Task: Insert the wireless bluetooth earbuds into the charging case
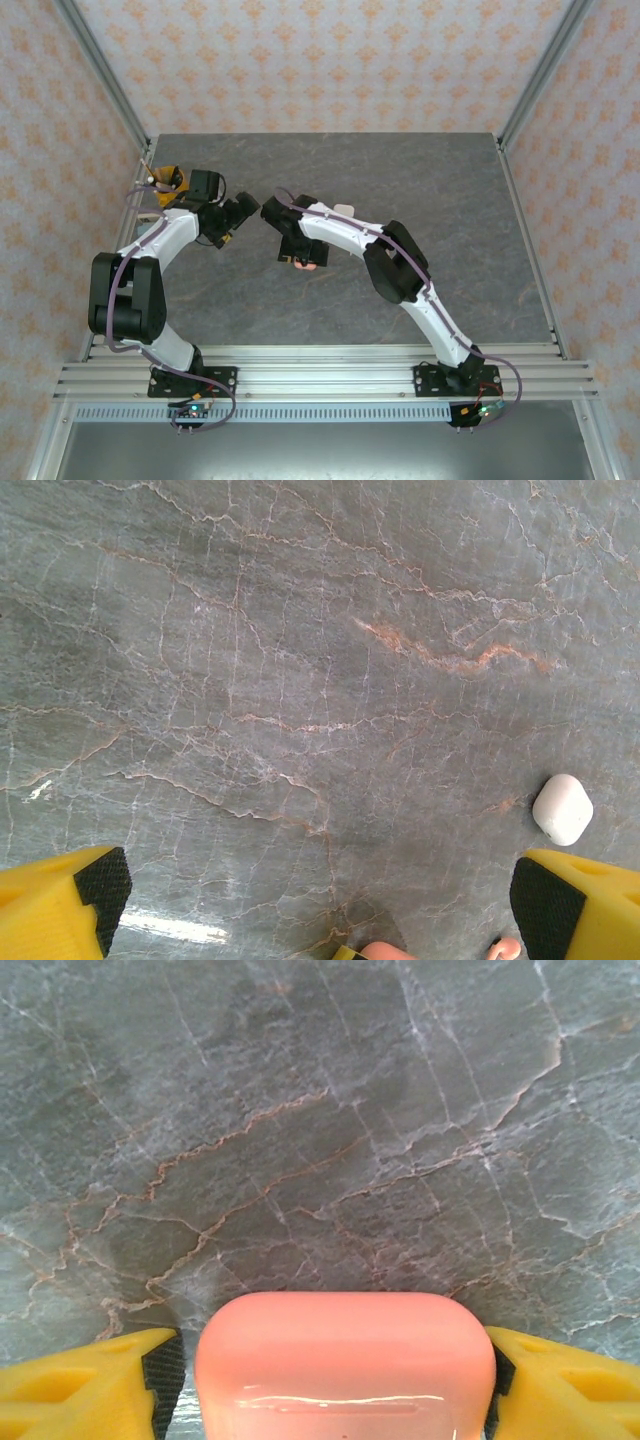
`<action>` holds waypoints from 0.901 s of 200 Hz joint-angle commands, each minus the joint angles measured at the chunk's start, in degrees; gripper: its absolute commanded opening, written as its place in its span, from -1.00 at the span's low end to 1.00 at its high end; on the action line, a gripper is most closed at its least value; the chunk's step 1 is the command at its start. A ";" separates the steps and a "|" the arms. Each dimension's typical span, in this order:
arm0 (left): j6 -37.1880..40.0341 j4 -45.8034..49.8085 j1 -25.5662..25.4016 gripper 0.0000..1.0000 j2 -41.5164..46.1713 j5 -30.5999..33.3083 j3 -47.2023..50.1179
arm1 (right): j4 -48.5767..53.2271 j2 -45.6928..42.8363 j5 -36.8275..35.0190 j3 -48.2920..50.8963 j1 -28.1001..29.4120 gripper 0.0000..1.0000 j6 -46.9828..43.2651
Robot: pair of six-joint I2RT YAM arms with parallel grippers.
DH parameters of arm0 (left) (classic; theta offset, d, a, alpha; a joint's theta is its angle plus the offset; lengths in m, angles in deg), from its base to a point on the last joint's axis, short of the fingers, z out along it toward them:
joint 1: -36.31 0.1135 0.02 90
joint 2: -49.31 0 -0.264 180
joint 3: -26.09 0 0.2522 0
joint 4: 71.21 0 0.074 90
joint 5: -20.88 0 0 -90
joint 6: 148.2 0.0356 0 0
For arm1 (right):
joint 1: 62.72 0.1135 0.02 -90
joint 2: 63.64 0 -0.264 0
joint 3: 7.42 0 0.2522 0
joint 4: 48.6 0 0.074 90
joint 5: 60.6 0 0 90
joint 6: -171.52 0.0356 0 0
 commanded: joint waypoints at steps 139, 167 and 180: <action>-0.38 -0.26 0.35 1.00 3.33 -2.29 1.09 | -3.89 -9.79 -2.60 9.97 -0.74 0.15 0.95; -0.38 -0.48 -0.18 1.00 4.27 -3.26 2.14 | -5.45 -13.02 -3.17 13.51 -0.80 0.15 2.08; -0.54 -0.91 -0.61 1.00 4.95 -3.83 3.32 | -6.00 -14.32 -3.48 15.09 -0.94 0.15 2.64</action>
